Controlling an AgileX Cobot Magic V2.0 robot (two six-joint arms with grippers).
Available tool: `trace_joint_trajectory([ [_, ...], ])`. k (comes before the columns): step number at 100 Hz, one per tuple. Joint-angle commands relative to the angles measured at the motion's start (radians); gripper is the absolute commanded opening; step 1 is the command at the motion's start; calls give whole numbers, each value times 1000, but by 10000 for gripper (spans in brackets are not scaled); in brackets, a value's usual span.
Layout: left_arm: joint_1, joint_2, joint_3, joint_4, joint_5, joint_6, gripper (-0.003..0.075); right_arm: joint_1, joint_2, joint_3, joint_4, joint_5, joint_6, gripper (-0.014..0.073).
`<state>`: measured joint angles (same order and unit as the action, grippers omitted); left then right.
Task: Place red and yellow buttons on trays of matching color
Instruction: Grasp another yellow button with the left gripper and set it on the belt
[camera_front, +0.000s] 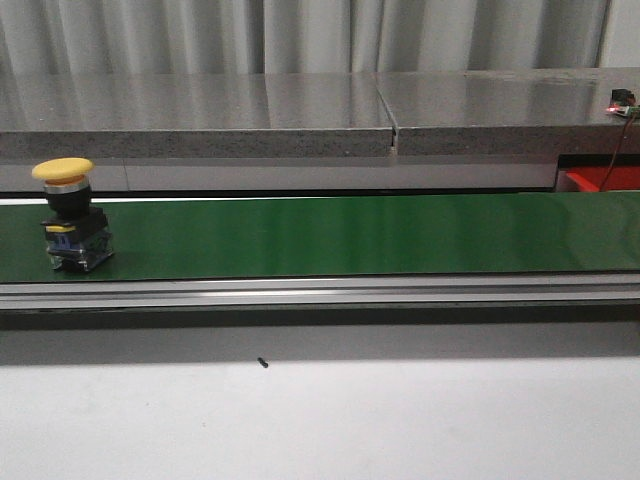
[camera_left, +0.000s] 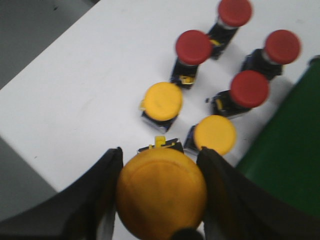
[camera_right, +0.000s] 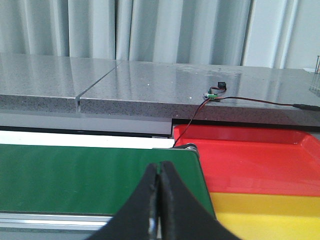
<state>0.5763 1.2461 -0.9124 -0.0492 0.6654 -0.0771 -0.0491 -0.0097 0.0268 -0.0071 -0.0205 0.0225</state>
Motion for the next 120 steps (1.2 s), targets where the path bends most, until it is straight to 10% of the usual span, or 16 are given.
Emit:
trace_joint_trajectory([
  [1, -71, -32, -74, -2, 0, 1, 241, 3, -20, -16, -3, -77, -3, -57],
  [69, -370, 243, -127, -20, -80, 1, 246, 3, -20, -16, -3, -77, -3, -57],
  [96, -407, 228, -137, -54, -80, 1, 551, 3, -20, -16, -3, -77, -3, -57],
  [120, -497, 136, -137, -75, -81, 1, 554, 3, -20, -16, -3, -77, -3, -57],
])
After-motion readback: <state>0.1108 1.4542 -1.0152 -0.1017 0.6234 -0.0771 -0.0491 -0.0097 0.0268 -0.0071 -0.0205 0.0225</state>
